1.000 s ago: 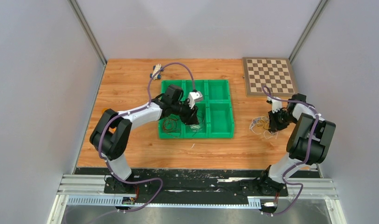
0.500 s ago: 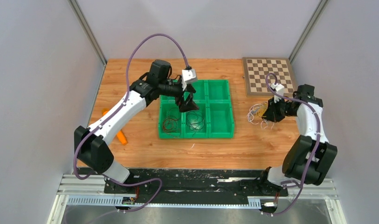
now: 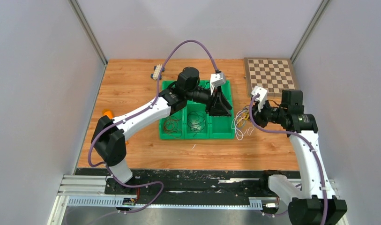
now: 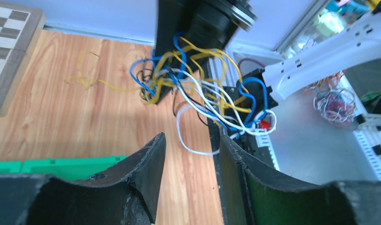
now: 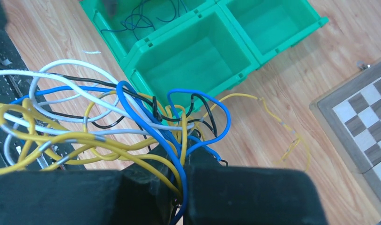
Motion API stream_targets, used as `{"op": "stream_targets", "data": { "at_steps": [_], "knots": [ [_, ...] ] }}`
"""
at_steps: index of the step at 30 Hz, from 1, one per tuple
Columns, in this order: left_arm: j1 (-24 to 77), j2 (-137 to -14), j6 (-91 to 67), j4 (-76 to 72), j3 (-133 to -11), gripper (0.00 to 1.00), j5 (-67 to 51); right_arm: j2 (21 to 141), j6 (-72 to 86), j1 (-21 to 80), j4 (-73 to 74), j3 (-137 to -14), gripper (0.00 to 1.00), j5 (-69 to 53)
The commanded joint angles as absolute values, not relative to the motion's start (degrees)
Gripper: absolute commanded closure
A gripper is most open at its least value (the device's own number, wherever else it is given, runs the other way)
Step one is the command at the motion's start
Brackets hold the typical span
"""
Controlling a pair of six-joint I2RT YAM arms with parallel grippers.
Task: Untangle the cables
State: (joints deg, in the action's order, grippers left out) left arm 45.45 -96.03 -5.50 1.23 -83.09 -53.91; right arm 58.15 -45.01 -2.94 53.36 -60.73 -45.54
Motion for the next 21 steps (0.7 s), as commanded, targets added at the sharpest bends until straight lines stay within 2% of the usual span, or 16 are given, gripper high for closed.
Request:
{"op": "stream_targets", "data": {
  "at_steps": [1, 6, 15, 21],
  "knots": [
    [45.29, -95.79, -21.36, -13.01, -81.88, 0.46, -56.85, 54.25, -42.21, 2.96, 45.91, -58.10, 0.98, -38.78],
    [45.70, -95.69, -23.82, -15.62, -80.04, 0.50, -55.65, 52.82, -41.16, 6.69, 43.40, -56.62, 0.98, -35.27],
    [46.43, -97.90, -21.90, -9.93, -82.44, 0.51, -54.66, 52.87, -40.42, 10.44, 41.13, -57.20, 0.98, -33.48],
    [47.22, -98.89, -19.90, -5.98, -83.79, 0.60, -54.60, 52.65, -39.66, 12.44, 40.10, -57.74, 0.98, -32.71]
  ]
}}
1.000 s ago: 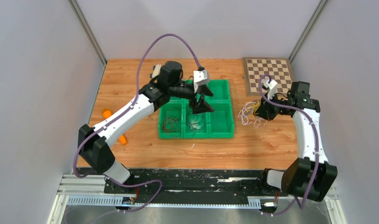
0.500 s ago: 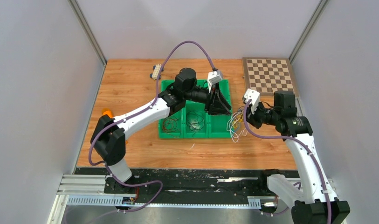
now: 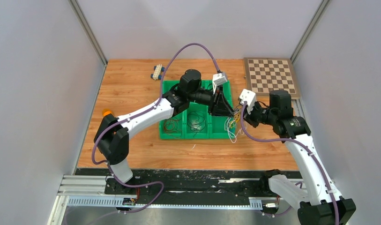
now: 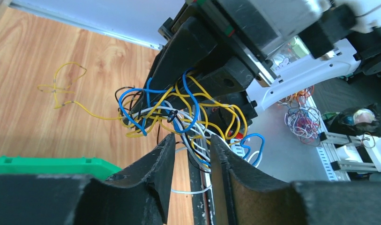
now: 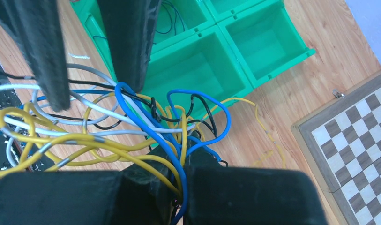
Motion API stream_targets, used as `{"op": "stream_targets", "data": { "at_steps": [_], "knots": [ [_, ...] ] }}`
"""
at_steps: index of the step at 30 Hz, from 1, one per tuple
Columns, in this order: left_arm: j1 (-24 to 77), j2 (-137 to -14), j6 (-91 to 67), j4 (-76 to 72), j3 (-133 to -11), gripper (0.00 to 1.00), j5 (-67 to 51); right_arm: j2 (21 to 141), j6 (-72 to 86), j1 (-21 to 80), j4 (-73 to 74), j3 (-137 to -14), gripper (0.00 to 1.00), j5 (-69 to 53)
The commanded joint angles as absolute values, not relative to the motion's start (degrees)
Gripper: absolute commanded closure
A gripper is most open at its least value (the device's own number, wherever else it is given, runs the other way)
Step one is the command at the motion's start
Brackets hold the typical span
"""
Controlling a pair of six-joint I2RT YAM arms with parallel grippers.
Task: Untangle the cables
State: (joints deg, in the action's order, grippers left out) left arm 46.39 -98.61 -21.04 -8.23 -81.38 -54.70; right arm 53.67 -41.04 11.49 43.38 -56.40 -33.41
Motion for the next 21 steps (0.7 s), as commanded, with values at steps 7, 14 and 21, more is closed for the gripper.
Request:
{"op": "stream_targets", "data": {
  "at_steps": [7, 14, 21],
  "knots": [
    [47.29, -95.70, -19.81, -9.16, -80.28, 0.97, -54.40, 52.42, -40.30, 12.64, 39.66, -56.16, 0.97, -30.27],
    [46.69, -87.86, -17.67, -11.93, -75.09, 1.00, -54.13, 55.68, -42.17, 10.38, 39.30, -51.75, 0.97, -22.15],
    [42.21, -81.32, -17.60, -9.89, -74.68, 1.00, -52.60, 59.15, -46.08, -1.25, 37.80, -48.89, 0.95, -26.09]
  ]
}}
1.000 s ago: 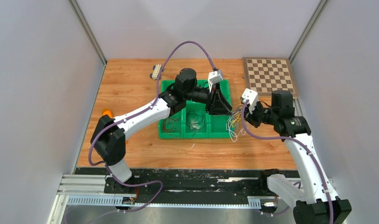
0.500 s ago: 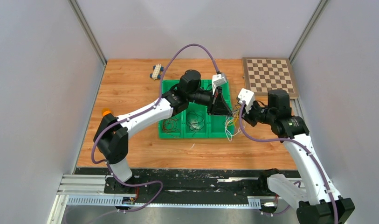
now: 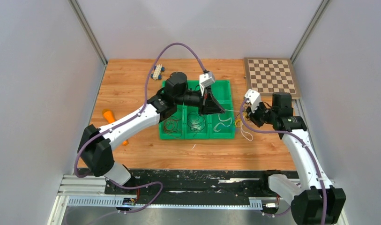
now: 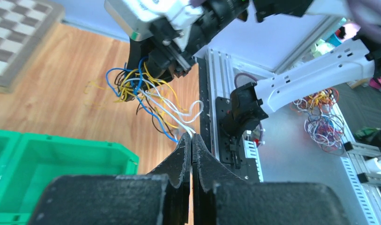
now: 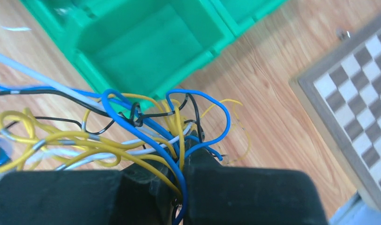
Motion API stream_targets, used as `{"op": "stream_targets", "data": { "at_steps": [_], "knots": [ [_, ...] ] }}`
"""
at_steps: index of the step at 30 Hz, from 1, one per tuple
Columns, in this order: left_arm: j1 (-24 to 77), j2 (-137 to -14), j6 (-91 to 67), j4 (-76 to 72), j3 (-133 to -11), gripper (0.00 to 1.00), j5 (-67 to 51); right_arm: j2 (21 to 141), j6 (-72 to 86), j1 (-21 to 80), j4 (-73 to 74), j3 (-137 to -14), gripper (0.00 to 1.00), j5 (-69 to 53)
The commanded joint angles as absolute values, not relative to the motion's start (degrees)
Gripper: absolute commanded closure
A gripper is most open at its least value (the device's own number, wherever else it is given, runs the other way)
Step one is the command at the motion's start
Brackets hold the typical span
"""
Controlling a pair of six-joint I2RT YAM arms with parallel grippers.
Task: Untangle the cables
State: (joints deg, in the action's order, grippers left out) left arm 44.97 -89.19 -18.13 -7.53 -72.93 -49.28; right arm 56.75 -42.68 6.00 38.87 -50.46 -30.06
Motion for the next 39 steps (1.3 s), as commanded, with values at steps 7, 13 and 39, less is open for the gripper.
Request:
{"op": "stream_targets", "data": {
  "at_steps": [7, 13, 39],
  "knots": [
    [37.56, -79.03, -17.30, -7.54, -79.25, 1.00, -52.68, 66.14, -51.36, -11.80, 36.43, -48.02, 0.96, -27.42],
    [32.15, -78.62, -20.71, -9.58, -89.77, 1.00, -51.79, 75.69, -56.33, -22.39, 35.65, -48.59, 0.90, -27.77],
    [23.18, -93.06, -14.23, -1.44, -117.95, 0.57, -51.37, 86.22, -59.27, -32.79, 46.04, -59.25, 1.00, -40.56]
  ]
}}
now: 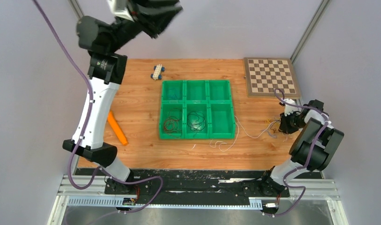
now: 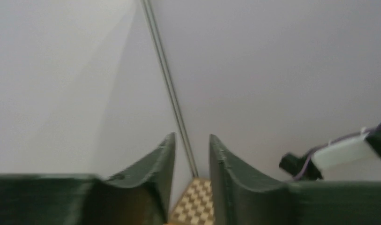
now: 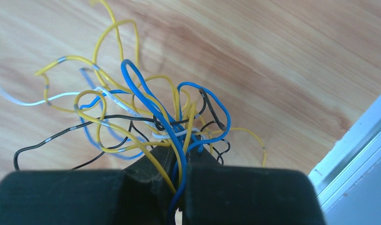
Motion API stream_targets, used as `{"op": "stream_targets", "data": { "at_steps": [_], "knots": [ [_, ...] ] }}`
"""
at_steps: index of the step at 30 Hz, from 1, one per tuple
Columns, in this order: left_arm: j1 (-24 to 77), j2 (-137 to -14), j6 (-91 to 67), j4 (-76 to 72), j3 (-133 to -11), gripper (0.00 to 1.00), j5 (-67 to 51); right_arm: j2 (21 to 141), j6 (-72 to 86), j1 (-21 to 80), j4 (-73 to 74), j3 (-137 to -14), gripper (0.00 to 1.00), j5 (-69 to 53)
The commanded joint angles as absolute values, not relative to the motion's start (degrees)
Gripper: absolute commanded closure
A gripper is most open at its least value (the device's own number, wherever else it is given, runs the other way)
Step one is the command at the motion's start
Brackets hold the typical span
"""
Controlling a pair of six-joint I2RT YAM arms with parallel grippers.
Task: Untangle the cables
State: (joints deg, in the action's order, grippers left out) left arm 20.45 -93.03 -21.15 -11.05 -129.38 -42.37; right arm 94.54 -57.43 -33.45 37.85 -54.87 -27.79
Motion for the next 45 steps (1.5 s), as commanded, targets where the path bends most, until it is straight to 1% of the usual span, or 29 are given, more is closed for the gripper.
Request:
{"op": "stream_targets", "data": {
  "at_steps": [1, 2, 3, 4, 6, 10, 12, 13, 17, 20, 23, 28, 29, 32, 39, 41, 42, 43, 44, 45],
  "knots": [
    [25.39, -90.81, -12.43, 0.23, -114.35, 0.47, -52.01, 84.11, -58.94, -32.10, 48.50, -60.37, 1.00, -43.76],
    [26.50, -89.57, -8.95, 0.51, -106.19, 0.37, -52.53, 81.78, -58.57, -31.25, 50.38, -61.59, 1.00, -46.77],
    [28.62, -87.17, -7.51, -0.40, -102.45, 0.34, -52.76, 79.55, -57.72, -30.22, 52.00, -62.63, 1.00, -49.36],
    [29.65, -86.12, -5.19, -1.34, -95.02, 0.29, -52.94, 77.45, -56.52, -29.28, 53.31, -63.57, 1.00, -52.21],
    [32.67, -84.09, -2.58, -2.87, -87.01, 0.21, -53.22, 73.23, -53.55, -26.39, 54.48, -65.38, 1.00, -55.87],
    [37.62, -85.03, 3.16, -2.56, -78.83, 0.14, -53.95, 67.38, -46.42, -19.20, 54.39, -69.47, 1.00, -57.79],
    [39.31, -86.18, 3.20, -4.56, -76.37, 0.07, -54.62, 66.33, -42.04, -16.18, 53.74, -71.65, 1.00, -58.00],
    [40.33, -86.64, 3.05, -5.89, -75.32, 0.02, -54.99, 65.94, -39.80, -14.95, 53.09, -72.58, 1.00, -57.92],
    [43.36, -88.48, 1.05, -11.59, -72.35, 0.00, -55.07, 64.58, -31.63, -11.26, 48.18, -74.92, 1.00, -56.12],
    [45.53, -89.89, -2.46, -18.48, -69.47, 0.00, -53.85, 64.58, -26.78, -8.99, 46.47, -76.71, 1.00, -55.44],
    [46.70, -91.82, -8.57, -29.67, -66.24, 0.00, -50.84, 64.41, -23.13, -7.09, 44.69, -77.99, 1.00, -54.81],
    [48.44, -97.19, -16.09, -44.52, -64.77, 0.00, -46.60, 63.91, -18.48, -5.59, 41.49, -79.13, 1.00, -52.72],
    [48.78, -98.19, -16.52, -45.20, -65.02, 0.00, -45.09, 63.83, -17.93, -5.31, 41.29, -79.27, 1.00, -52.06],
    [50.38, -100.25, -17.51, -47.25, -66.50, 0.05, -40.62, 63.53, -17.00, -4.82, 40.72, -78.97, 1.00, -50.53],
    [52.62, -107.08, -22.55, -49.92, -73.85, 0.12, -36.03, 62.59, -15.48, -4.31, 40.08, -77.87, 1.00, -47.80],
    [53.05, -108.39, -24.56, -50.67, -75.58, 0.19, -35.16, 62.48, -15.51, -4.32, 40.16, -77.60, 1.00, -45.96],
    [53.16, -108.69, -25.65, -51.05, -76.35, 0.26, -34.76, 62.36, -15.60, -4.31, 40.09, -77.49, 1.00, -44.65],
    [53.32, -108.87, -26.10, -51.28, -76.58, 0.30, -34.74, 62.30, -15.76, -4.31, 40.06, -77.23, 1.00, -43.25],
    [53.38, -108.75, -27.02, -51.65, -76.67, 0.39, -35.12, 62.20, -15.94, -4.31, 39.98, -76.97, 1.00, -41.77],
    [53.36, -108.20, -27.49, -51.84, -76.48, 0.44, -35.44, 62.17, -15.85, -4.34, 39.81, -76.64, 1.00, -40.48]
  ]
}}
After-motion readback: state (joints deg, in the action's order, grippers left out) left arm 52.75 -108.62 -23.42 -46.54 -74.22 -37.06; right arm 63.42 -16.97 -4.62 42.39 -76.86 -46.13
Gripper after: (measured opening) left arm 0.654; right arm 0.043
